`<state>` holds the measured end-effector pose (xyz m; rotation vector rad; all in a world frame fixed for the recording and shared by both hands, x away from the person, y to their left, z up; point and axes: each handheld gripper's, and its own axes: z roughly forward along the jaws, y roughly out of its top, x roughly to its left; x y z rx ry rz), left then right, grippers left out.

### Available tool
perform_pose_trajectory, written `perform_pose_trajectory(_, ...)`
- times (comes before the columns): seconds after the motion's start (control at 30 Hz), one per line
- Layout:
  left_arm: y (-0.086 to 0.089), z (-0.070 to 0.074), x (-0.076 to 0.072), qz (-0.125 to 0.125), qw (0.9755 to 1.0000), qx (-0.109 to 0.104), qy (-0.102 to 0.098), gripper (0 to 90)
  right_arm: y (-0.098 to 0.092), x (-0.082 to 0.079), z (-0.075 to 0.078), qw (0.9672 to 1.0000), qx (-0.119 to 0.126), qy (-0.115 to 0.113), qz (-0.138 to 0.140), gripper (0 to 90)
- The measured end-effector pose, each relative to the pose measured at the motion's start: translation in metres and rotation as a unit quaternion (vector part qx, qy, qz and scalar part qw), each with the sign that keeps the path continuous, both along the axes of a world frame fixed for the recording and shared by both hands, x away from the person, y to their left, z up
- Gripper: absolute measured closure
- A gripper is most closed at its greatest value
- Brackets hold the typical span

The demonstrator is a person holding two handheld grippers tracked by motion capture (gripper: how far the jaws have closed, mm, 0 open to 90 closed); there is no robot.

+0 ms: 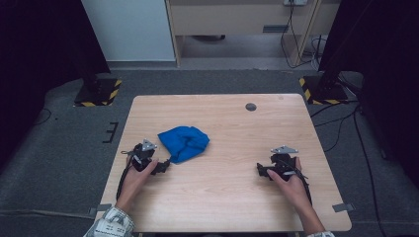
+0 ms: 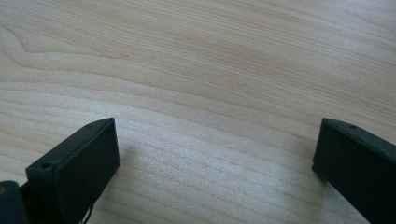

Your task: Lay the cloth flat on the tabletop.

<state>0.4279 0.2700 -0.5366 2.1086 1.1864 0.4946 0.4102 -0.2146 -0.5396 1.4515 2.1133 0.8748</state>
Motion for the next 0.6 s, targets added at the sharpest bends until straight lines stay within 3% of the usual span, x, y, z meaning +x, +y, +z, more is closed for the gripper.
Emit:
perform_pose_trajectory(0.07, 0.000, 0.002, -0.001, 0.003, 1.0000, -0.001, -0.008, 5.4, 0.000, 0.000, 0.000, 1.0000, 0.000, 0.000, 0.000, 0.6)
perform_pose_trajectory(0.23, -0.004, 0.010, -0.005, 0.002, 0.9997, -0.013, -0.021, 5.2, 0.000, 0.000, 0.000, 1.0000, -0.001, -0.001, 0.000, 0.6)
perform_pose_trajectory(0.43, -0.016, 0.020, -0.008, -0.001, 0.9970, -0.066, -0.039, 5.4, 0.000, 0.000, 0.000, 1.0000, -0.001, -0.001, 0.000, 0.6)
perform_pose_trajectory(0.6, -0.036, 0.021, -0.006, -0.025, 0.9966, -0.060, -0.050, 5.5, 0.000, 0.000, 0.000, 1.0000, 0.000, 0.000, 0.000, 0.6)
